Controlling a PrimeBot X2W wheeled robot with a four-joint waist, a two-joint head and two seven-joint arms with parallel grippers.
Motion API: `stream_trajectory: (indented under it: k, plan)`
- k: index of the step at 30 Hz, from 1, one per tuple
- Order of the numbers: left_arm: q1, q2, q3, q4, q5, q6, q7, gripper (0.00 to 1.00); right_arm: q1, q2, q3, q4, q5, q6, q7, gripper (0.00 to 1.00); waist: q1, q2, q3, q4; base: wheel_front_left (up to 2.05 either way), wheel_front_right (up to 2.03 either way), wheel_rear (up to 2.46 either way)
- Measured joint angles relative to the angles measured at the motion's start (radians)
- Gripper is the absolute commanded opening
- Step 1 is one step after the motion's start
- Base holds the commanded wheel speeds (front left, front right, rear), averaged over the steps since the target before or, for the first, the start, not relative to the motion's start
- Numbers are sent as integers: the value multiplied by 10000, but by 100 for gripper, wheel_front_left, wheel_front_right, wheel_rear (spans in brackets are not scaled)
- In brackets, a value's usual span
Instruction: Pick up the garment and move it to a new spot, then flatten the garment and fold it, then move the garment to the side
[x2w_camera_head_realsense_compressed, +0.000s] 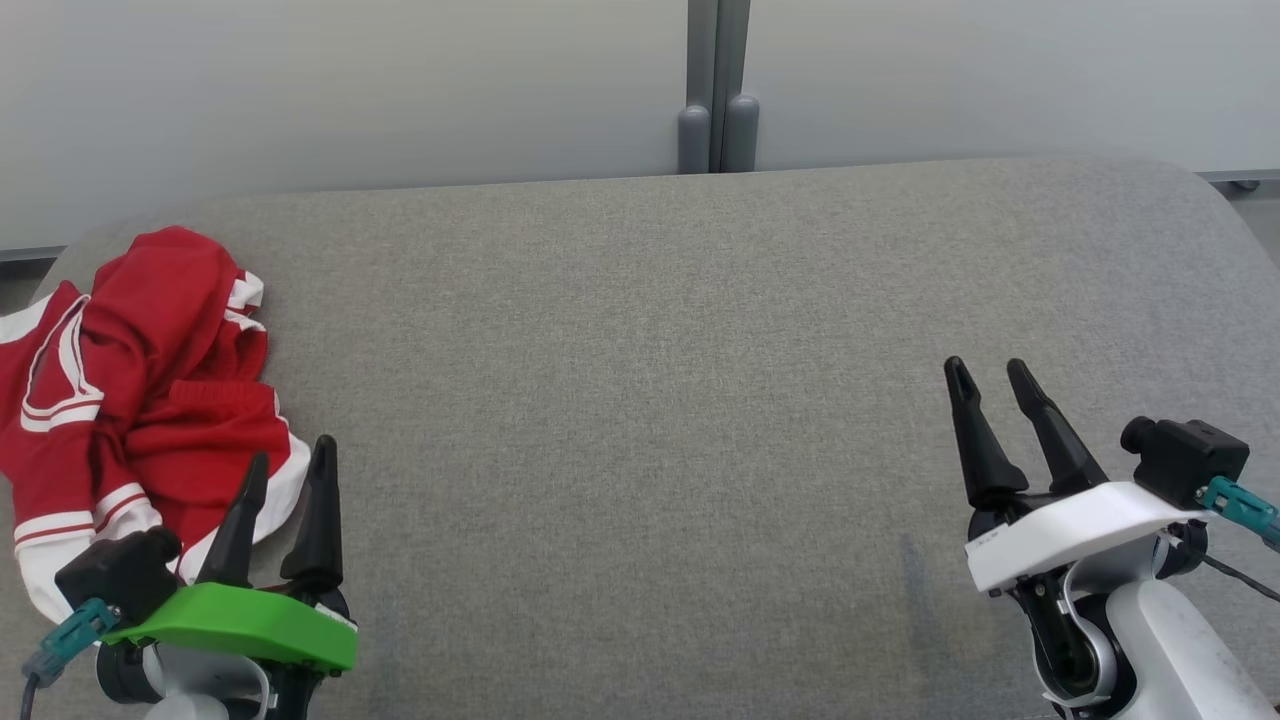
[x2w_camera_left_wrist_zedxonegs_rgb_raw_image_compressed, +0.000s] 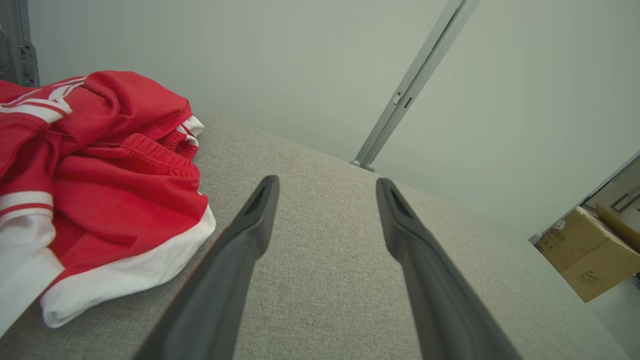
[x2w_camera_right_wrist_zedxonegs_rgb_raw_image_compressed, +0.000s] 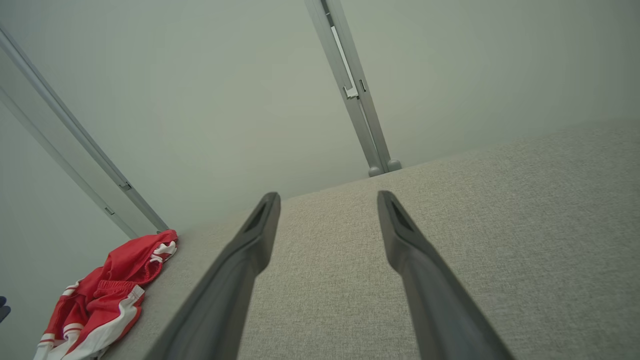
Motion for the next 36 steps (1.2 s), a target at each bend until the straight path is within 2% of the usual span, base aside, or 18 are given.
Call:
stream_trajectory:
  k: [3,29,36]
  plan:
    - [0,73,-42,-81,359,6,-82,100,-1,-10,84,-84,-322,-153,-63,100,0,0,-1,1,0,0,0]
    - [-14,217,-445,-941,3333,430,-920,100,-167,-303,951,-951,-3639,-738,-890,100,0,0,-4,49,0,0,0]
    - [-15,213,-449,-949,3354,428,-920,100,-168,-299,953,-965,-3651,-773,-890,100,0,0,-1,47,0,0,0]
